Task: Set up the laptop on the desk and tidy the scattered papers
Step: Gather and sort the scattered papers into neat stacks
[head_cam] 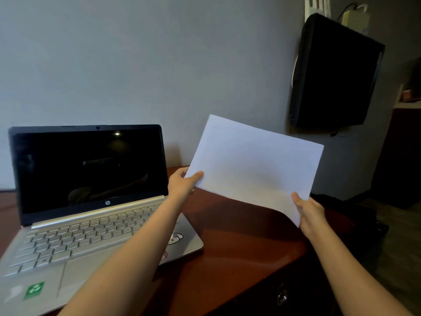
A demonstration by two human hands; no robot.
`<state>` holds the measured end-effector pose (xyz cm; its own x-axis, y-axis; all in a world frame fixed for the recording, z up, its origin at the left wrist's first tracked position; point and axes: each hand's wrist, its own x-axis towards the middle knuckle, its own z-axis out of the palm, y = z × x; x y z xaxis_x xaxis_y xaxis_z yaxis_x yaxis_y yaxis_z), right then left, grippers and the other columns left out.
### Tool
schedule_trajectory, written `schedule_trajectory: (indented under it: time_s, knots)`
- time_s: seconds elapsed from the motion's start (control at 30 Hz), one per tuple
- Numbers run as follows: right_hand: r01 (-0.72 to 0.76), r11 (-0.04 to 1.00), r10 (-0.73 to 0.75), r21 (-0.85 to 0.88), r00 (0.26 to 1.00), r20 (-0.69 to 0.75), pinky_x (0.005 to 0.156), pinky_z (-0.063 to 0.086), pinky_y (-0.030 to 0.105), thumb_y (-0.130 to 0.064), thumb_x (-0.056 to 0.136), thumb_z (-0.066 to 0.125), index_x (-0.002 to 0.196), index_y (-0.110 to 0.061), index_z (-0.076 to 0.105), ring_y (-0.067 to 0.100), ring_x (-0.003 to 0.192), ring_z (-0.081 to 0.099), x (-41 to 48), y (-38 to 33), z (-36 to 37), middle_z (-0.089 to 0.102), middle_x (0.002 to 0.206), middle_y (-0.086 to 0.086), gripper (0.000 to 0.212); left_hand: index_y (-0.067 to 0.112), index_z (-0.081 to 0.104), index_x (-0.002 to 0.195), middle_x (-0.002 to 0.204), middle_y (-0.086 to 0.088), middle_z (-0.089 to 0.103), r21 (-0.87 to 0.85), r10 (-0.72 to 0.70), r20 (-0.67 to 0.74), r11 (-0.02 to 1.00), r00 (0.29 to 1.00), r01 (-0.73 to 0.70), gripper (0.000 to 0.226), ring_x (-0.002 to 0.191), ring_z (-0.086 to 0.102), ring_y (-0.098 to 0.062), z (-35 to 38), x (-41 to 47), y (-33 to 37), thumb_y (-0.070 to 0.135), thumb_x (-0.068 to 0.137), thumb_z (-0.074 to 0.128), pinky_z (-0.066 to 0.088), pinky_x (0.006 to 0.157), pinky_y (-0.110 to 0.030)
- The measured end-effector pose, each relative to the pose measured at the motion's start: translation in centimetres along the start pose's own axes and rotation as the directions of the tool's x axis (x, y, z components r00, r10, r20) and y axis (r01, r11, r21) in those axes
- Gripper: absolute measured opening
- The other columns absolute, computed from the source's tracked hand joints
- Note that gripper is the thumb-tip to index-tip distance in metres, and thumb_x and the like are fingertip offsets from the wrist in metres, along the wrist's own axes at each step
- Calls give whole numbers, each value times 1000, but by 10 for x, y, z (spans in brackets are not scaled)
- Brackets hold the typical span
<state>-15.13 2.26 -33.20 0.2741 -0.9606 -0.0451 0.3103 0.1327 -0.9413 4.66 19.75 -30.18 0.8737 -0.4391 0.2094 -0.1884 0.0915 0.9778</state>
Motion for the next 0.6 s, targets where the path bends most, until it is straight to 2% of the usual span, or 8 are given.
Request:
schedule_trajectory:
  time_s: [0.1, 0.17, 0.27, 0.33, 0.47, 0.6]
  knots:
    - [-33, 999, 33, -20, 999, 33, 87, 45, 37, -2, 92, 54, 127, 7, 50, 27, 100, 56, -12, 4, 15, 58, 120, 20, 36, 9, 53, 94, 71, -7, 54, -190, -104, -10, 977, 994, 100, 14, 40, 52, -5, -9, -9, 3, 11, 86, 65, 37, 35, -13]
    - [-33, 999, 35, -21, 998, 61, 88, 46, 39, -4, 93, 54, 126, 5, 52, 30, 103, 57, -20, 7, 30, 57, 124, 20, 34, 11, 51, 86, 69, -5, 52, -244, -130, 11, 961, 992, 128, 14, 33, 48, 0, -14, -14, 6, 12, 87, 64, 30, 31, -10]
    - [-41, 999, 43, -13, 991, 123, 99, 45, 43, -5, 93, 55, 126, 3, 51, 33, 113, 56, -34, 8, 54, 56, 128, 19, 34, 10, 53, 98, 74, -3, 56, -273, -127, 71, 952, 989, 142, 18, 48, 54, -8, -22, -22, 8, 16, 86, 65, 40, 36, -12]
    - [-43, 999, 42, 6, 984, 173, 98, 45, 41, -4, 93, 54, 126, 4, 51, 29, 106, 56, -44, 8, 70, 55, 129, 19, 34, 7, 54, 109, 79, -3, 58, -279, -130, 99, 948, 987, 153, 29, 59, 55, -12, -28, -25, 10, 18, 85, 67, 50, 46, -18]
    - [-47, 999, 42, 11, 965, 259, 92, 46, 39, -4, 95, 51, 127, 2, 51, 29, 104, 57, -67, 11, 95, 56, 128, 18, 33, 3, 49, 125, 80, -4, 53, -293, -148, 112, 940, 983, 174, 47, 57, 55, -12, -45, -33, 15, 20, 86, 67, 58, 60, -24]
    - [-68, 998, 64, -2, 938, 341, 88, 46, 38, -6, 96, 49, 128, 0, 51, 26, 99, 55, -91, 19, 111, 57, 126, 17, 32, 5, 53, 123, 113, -14, 62, -317, -178, 103, 927, 979, 201, 40, 83, 62, -23, -72, -44, 16, 20, 87, 65, 58, 57, -25]
